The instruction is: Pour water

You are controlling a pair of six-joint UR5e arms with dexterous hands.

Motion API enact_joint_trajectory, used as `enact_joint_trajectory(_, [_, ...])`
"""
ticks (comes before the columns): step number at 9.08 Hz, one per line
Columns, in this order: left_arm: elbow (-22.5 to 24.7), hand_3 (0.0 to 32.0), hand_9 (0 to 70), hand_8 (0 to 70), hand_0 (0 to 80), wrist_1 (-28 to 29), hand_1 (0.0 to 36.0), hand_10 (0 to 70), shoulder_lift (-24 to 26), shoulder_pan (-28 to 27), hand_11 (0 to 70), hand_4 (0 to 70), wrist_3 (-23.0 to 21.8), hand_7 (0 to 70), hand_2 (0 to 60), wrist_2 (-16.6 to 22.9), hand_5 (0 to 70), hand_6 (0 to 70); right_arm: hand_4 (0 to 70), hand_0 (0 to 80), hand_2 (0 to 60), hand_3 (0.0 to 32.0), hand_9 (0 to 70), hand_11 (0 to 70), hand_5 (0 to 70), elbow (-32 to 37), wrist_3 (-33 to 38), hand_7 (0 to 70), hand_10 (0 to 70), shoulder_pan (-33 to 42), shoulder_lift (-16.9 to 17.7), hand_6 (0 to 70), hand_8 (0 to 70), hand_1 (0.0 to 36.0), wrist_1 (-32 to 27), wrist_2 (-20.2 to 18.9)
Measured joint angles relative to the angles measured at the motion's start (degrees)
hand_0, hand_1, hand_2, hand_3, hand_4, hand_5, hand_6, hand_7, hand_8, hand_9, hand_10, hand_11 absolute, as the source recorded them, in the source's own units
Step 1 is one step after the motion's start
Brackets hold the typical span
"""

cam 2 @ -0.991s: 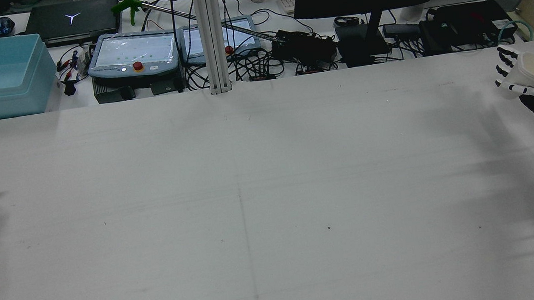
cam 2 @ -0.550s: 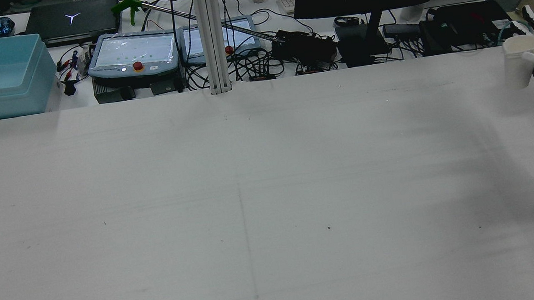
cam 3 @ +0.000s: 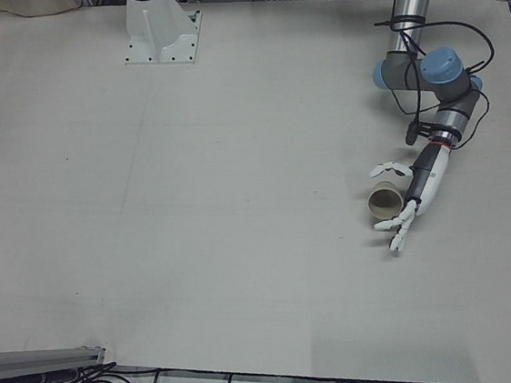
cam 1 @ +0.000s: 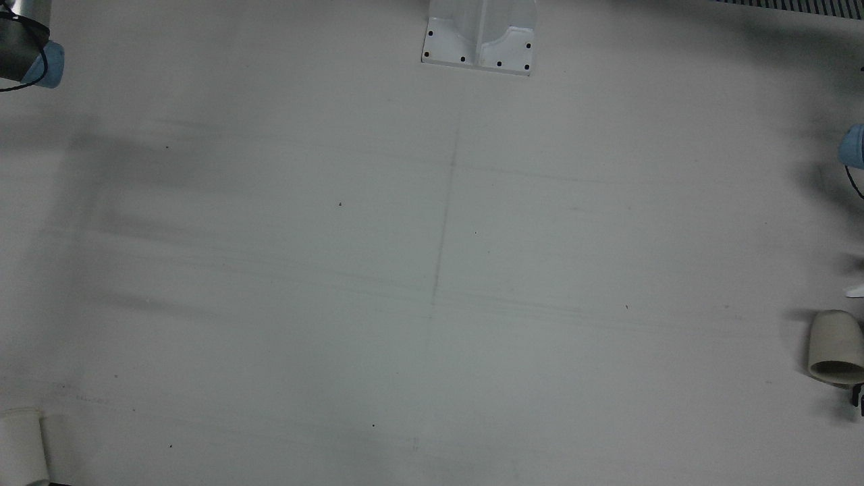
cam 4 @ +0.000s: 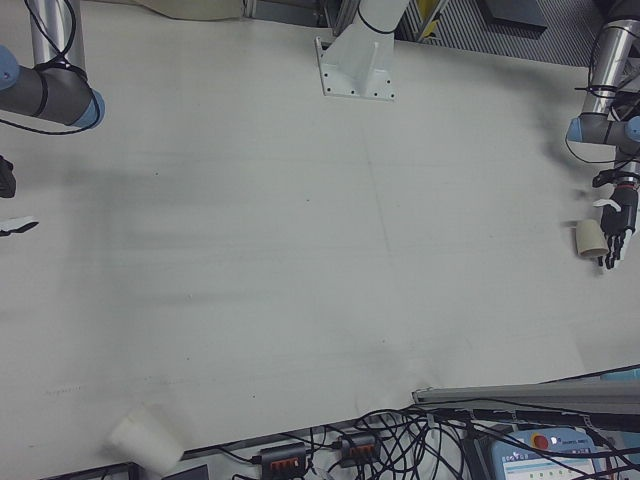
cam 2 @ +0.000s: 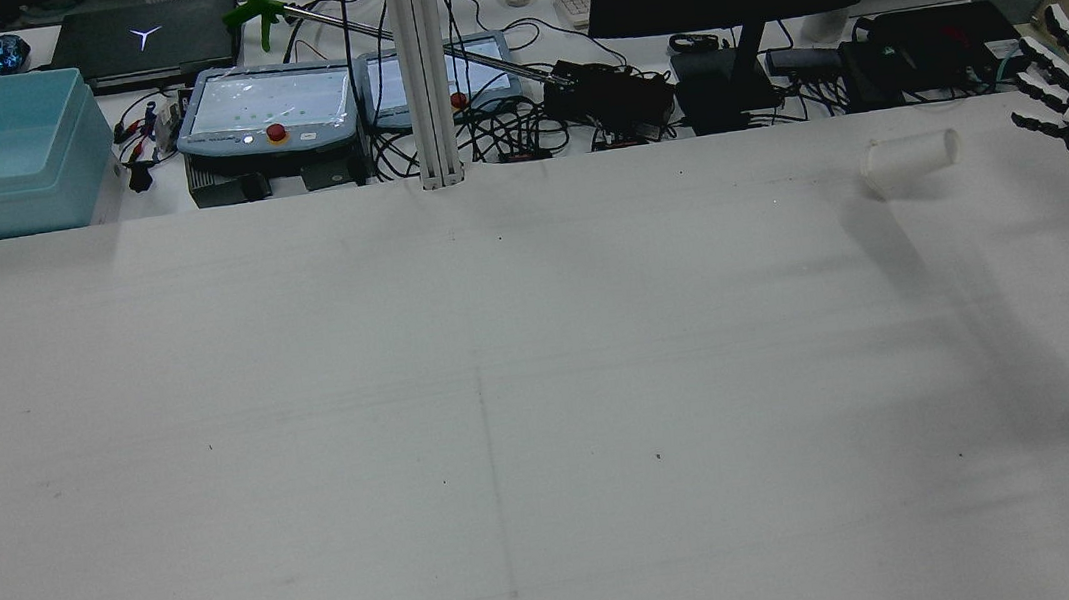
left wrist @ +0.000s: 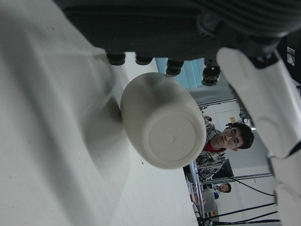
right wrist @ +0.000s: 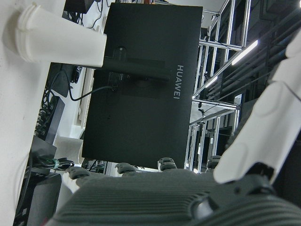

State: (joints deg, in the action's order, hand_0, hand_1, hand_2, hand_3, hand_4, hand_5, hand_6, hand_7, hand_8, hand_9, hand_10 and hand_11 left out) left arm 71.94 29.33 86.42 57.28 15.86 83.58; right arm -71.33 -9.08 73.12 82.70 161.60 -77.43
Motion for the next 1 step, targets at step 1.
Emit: enact_joint_trajectory(1, [-0.2, 26.8, 0.0, 0.0, 45.8, 0.6, 3.1, 0.0, -0.3, 0.0, 0.0, 9.8, 0.2, 7.1, 0.0, 0.0, 0.0, 0.0, 0.0, 45.4, 3.4, 32.0, 0.1, 0.0, 0.0, -0.8, 0.0, 7.5, 0.0, 0.0, 0.0, 0.0, 0.0, 9.7, 0.9, 0.0])
